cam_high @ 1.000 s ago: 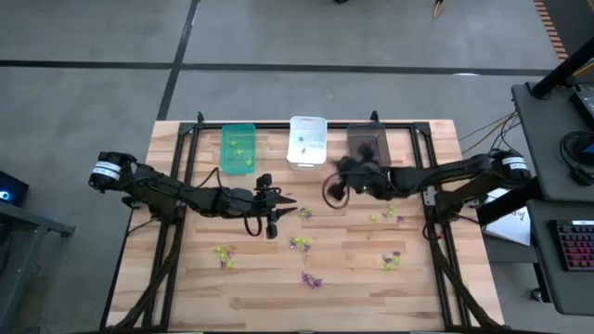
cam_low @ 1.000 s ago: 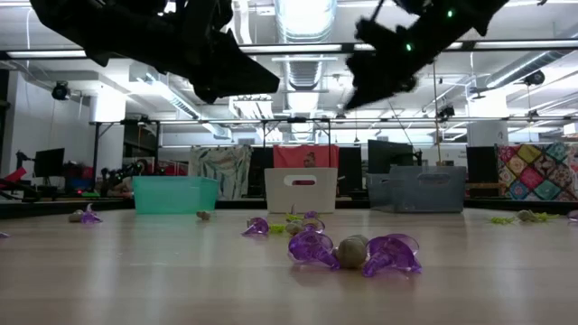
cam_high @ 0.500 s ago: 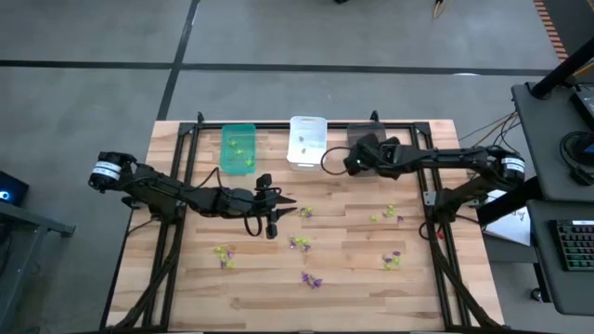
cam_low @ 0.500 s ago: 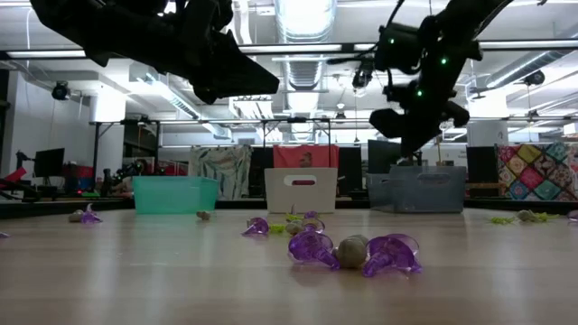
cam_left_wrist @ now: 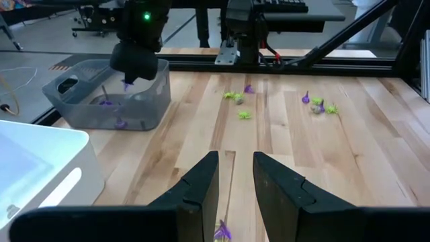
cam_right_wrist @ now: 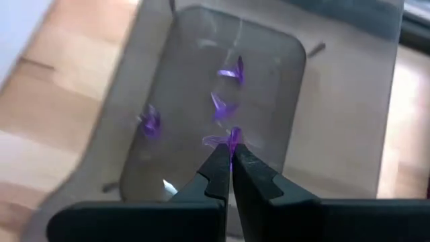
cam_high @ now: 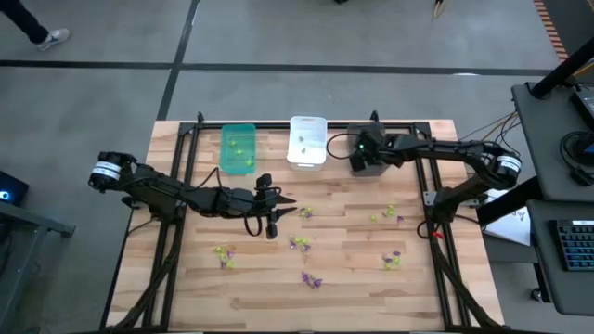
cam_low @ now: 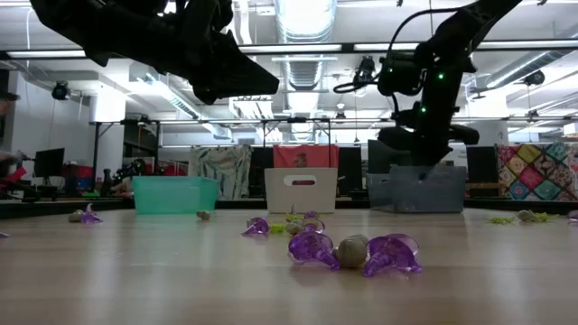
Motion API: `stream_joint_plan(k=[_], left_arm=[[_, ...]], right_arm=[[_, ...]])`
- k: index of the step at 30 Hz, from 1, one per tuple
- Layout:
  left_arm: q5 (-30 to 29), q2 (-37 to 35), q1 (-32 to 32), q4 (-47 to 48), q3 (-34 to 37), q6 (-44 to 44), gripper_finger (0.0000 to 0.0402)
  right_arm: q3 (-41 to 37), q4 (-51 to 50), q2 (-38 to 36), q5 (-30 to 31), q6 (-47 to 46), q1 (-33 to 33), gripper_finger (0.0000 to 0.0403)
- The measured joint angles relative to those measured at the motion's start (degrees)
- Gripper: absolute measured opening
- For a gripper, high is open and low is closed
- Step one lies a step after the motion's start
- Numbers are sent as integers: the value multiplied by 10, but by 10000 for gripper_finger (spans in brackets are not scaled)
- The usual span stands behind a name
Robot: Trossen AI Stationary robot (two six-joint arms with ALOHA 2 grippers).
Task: Sort Halloween decoration
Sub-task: Put the purple witch hat toy into the gray bin, then put the white skull toy into the white bin
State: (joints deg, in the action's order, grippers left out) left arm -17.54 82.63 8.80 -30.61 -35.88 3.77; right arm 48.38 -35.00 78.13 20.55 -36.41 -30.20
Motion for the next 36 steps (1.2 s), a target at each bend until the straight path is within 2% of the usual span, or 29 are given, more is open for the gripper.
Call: stream_joint_plan(k=[8, 16, 29, 36], left_arm=[[0, 0, 0, 2, 0, 0, 77], [0, 0, 0, 3, 0, 3, 77], [0, 0, 0, 12, 0, 8, 77], [0, 0, 0, 64, -2, 37, 77]], right_arm=[[0, -40, 0, -62, 0, -17, 9], [0, -41, 0, -71, 2, -17, 13], [0, -39, 0, -61, 8, -17, 113], [6, -38, -27, -55, 16, -17, 129]])
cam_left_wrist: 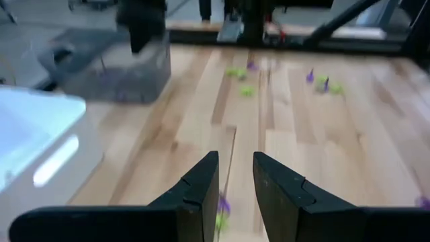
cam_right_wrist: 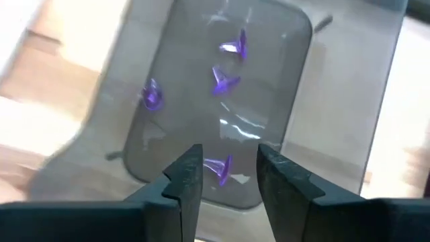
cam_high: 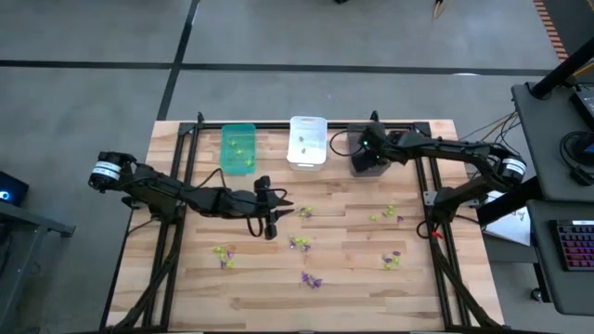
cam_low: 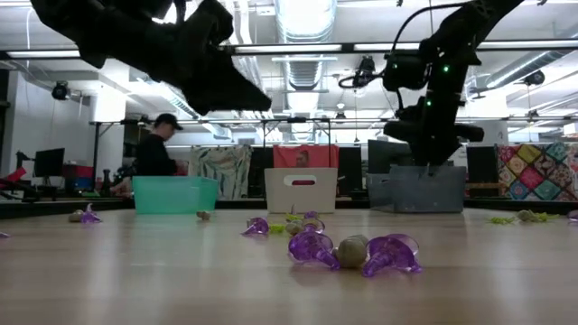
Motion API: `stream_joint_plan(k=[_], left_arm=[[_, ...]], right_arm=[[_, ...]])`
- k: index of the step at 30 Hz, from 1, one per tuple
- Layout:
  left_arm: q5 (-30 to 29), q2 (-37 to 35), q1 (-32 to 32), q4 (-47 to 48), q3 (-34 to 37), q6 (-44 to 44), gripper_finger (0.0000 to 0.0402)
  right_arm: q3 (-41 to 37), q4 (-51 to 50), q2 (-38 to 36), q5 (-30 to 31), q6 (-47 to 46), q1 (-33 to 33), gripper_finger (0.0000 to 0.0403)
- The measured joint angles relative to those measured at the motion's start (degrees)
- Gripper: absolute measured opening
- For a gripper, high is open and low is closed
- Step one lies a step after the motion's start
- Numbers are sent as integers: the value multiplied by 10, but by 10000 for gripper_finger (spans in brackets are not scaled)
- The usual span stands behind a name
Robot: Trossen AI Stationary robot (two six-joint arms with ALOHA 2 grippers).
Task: Sort Halloween decoration
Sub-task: Put the white skull toy into the white bin
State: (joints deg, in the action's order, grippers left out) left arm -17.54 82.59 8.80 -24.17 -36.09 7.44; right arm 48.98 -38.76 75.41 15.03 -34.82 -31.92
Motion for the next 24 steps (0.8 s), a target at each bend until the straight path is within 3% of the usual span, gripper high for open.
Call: stream_joint_plan(k=[8, 12, 17, 24], left_arm=[[0, 0, 0, 273, -65, 27, 77], [-1, 0, -1, 361, -71, 5, 77], [-31, 0, -8, 377, -48, -21, 89], [-59, 0, -30, 346, -18, -37, 136]], right_arm=[[38, 1, -39, 0, 29, 15, 113], [54, 2, -57, 0, 47, 37, 106], [67, 5, -70, 0, 58, 65, 98], [71, 6, -73, 0, 75, 85, 101]])
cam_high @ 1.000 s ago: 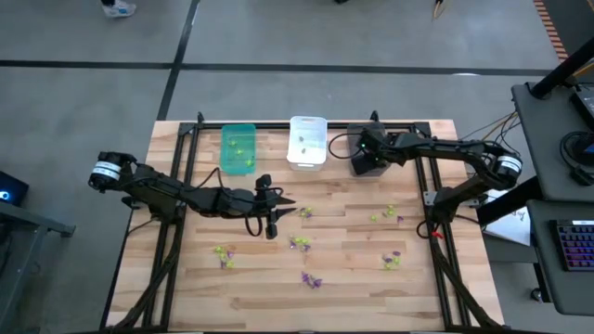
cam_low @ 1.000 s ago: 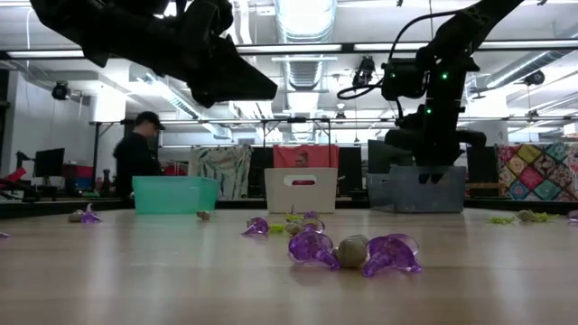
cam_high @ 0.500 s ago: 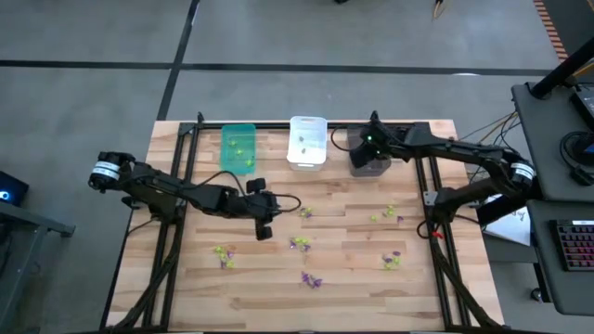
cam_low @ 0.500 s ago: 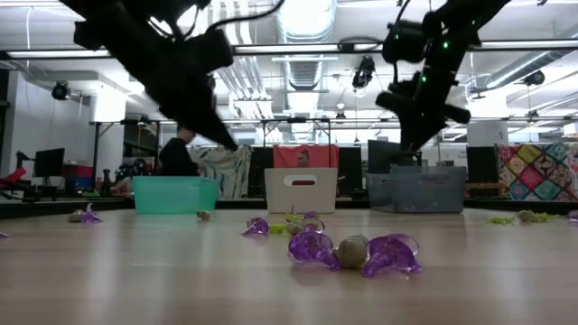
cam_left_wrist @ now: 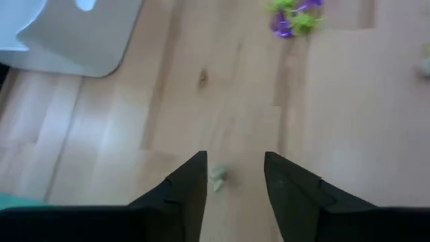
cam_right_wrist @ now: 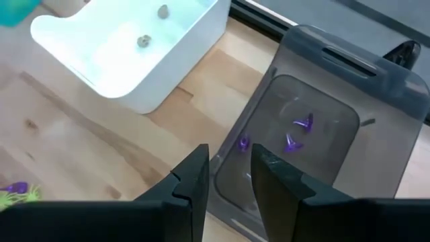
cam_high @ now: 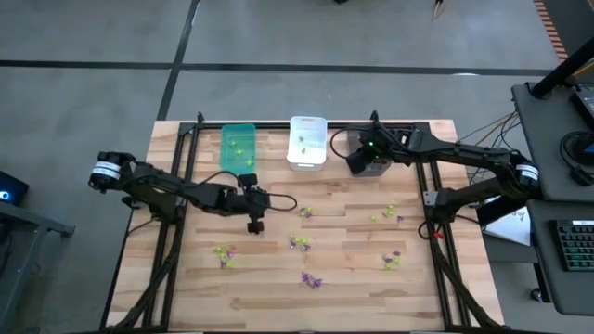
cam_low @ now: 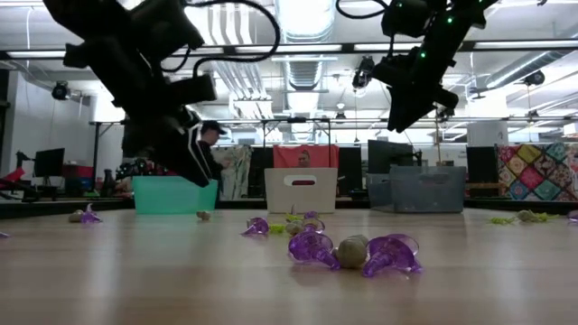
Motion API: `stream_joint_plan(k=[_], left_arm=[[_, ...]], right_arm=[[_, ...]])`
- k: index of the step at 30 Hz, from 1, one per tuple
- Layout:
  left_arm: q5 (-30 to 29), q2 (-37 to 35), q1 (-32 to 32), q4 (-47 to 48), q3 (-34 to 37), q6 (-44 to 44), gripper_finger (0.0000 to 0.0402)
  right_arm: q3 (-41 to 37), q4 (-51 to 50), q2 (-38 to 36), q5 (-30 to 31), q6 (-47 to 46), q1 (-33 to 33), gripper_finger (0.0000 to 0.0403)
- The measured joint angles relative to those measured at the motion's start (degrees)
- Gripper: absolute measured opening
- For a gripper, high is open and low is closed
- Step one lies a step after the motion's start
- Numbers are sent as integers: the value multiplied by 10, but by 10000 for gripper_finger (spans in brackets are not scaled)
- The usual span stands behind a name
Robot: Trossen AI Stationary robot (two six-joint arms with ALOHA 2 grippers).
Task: Sort Halloween decoration
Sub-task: Put the white skull toy into the white bin
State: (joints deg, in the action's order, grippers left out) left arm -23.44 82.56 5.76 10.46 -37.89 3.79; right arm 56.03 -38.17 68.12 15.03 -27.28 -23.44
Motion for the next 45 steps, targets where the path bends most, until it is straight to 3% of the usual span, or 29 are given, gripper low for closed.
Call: stream_joint_plan(k=[8, 21, 29, 33, 40, 45], left_arm=[[45, 0, -41, -74, 46, -16, 139], [50, 37, -54, -185, 95, -20, 129], [43, 79, -54, -204, 96, -15, 124], [36, 80, -53, -209, 97, -15, 99], [34, 79, -53, -207, 96, -12, 16], [30, 70, -53, -202, 97, 11, 9]], right_arm=[[0, 0, 0, 0, 4, 0, 96], [0, 1, 0, 1, 9, 0, 93], [0, 1, 0, 0, 9, 0, 95], [0, 1, 0, 0, 9, 0, 91], [0, 3, 0, 4, 16, 0, 93], [0, 3, -10, 17, 22, 0, 93]])
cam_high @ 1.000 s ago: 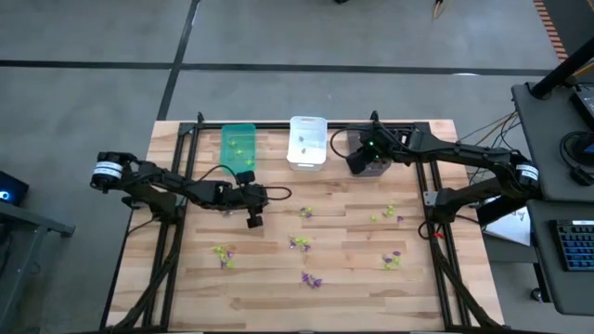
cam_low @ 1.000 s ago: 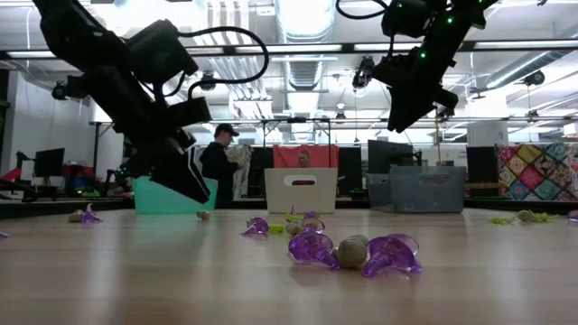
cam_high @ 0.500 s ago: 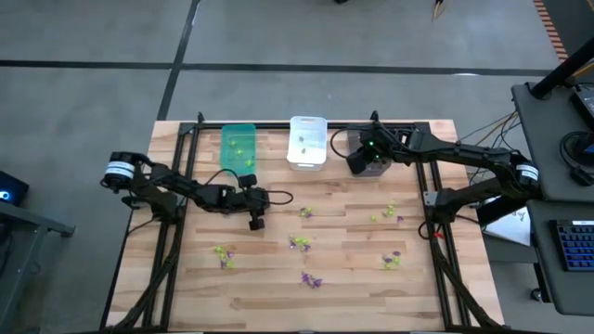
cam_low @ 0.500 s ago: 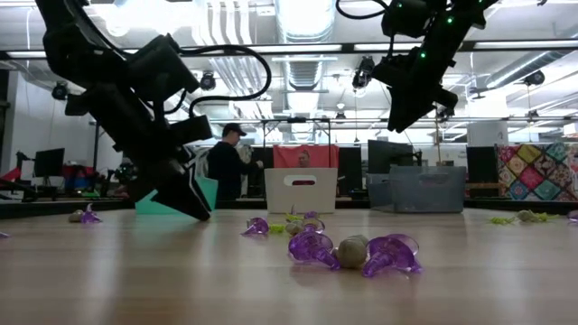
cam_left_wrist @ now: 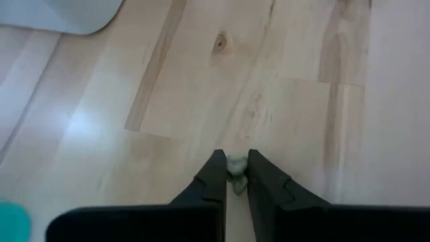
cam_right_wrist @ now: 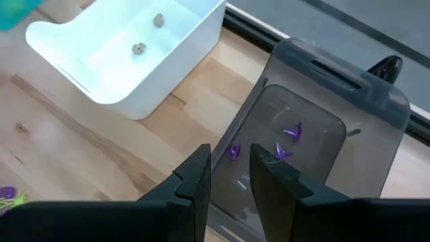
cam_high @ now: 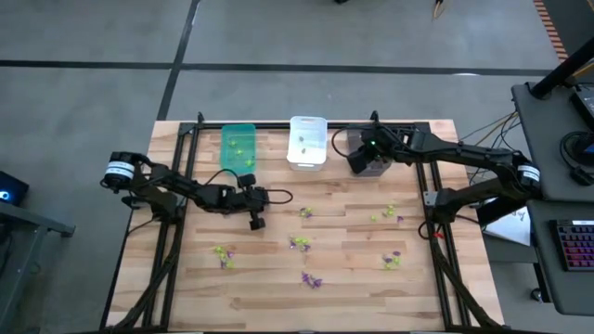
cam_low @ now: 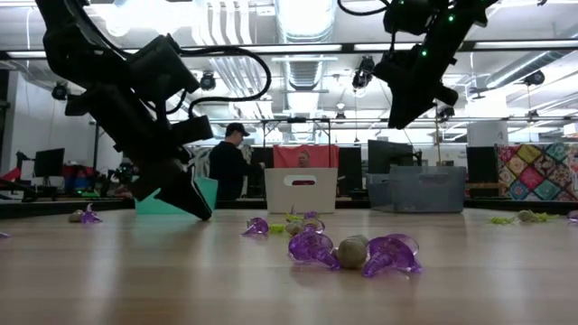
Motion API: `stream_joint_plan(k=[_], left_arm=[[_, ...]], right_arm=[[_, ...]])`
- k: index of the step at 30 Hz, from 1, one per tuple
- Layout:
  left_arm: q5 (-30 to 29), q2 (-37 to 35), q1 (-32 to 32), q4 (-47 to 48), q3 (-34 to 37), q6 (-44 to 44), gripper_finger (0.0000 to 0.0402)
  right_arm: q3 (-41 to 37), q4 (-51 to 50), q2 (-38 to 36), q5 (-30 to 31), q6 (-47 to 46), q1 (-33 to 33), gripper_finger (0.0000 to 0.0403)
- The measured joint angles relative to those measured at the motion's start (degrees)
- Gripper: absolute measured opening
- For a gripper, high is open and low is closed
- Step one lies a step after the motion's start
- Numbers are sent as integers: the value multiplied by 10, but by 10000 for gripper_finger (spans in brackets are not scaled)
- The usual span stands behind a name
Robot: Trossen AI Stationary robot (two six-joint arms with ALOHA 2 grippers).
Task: Sort Halloween decoration
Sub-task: Put the white skull toy into the white bin
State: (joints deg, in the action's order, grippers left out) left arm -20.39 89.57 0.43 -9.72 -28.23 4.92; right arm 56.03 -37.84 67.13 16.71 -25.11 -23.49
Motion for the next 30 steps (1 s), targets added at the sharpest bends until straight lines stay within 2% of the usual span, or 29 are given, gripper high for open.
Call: stream_joint_plan(k=[14, 18, 23, 30], left_arm=[[19, -144, 1, -3, 0, 1, 1], [33, -176, 1, -4, -22, -17, 0], [34, -168, 0, -4, -79, -72, 0], [37, -108, -27, 19, -166, -158, 0]], right_arm=[[0, 17, -75, -2, 19, 29, 93], [0, 34, -86, -1, 21, 47, 93], [0, 60, -85, -2, 26, 76, 93], [0, 60, -84, -2, 26, 132, 93]])
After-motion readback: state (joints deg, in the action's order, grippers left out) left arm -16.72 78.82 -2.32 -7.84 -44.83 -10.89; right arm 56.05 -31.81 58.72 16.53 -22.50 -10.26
